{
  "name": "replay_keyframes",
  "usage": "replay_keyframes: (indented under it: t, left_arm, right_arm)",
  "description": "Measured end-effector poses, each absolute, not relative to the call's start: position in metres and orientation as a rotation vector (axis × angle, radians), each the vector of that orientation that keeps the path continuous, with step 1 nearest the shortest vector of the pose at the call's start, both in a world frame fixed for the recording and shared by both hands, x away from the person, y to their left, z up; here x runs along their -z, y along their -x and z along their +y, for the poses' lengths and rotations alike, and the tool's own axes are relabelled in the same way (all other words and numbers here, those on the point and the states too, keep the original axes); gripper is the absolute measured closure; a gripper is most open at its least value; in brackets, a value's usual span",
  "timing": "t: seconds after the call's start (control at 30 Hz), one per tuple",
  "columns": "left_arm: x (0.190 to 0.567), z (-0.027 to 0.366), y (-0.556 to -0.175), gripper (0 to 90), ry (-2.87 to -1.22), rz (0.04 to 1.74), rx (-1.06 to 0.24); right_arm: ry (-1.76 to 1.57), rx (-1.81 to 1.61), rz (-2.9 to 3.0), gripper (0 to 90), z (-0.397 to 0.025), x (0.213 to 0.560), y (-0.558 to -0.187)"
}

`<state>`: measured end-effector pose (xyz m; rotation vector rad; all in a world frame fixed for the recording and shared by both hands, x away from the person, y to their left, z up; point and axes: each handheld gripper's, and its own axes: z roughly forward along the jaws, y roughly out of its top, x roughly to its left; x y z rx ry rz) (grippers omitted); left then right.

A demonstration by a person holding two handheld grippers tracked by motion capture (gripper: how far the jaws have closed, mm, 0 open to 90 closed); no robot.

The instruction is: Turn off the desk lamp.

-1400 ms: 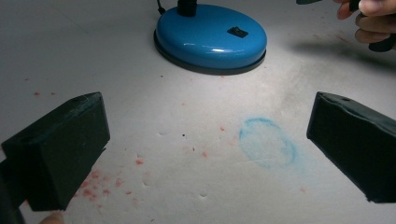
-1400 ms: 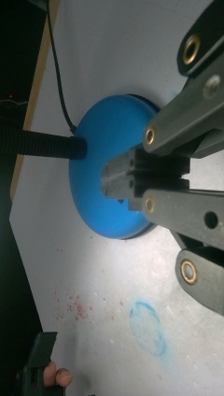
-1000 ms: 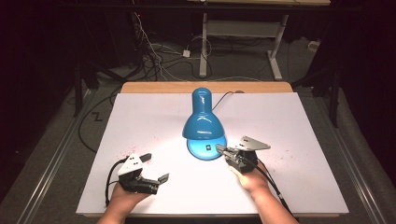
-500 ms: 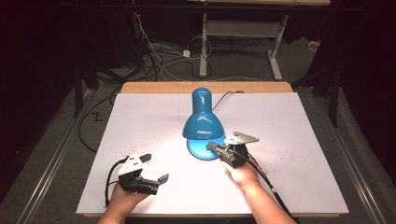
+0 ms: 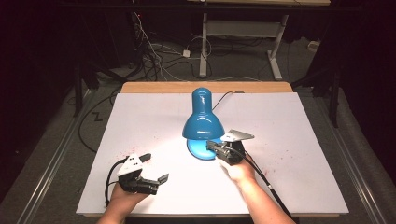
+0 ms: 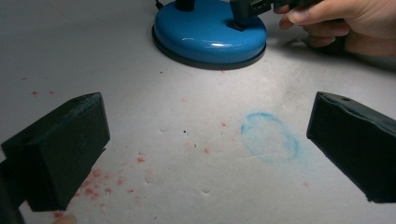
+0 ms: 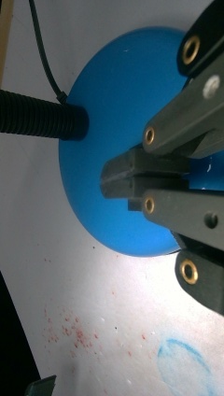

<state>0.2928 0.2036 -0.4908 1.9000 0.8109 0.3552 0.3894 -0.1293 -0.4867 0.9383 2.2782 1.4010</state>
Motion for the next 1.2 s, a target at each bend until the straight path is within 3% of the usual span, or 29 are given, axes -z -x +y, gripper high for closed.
replay_keyframes:
  t: [1.2]
  left_arm:
    - [0.4909,0.2038,-0.2935,0.0,-1.897,0.817,-0.350]
  right_arm:
    - [-0.979,-1.371,2.291,90.0,-0.1281,0.4877,-0.3928]
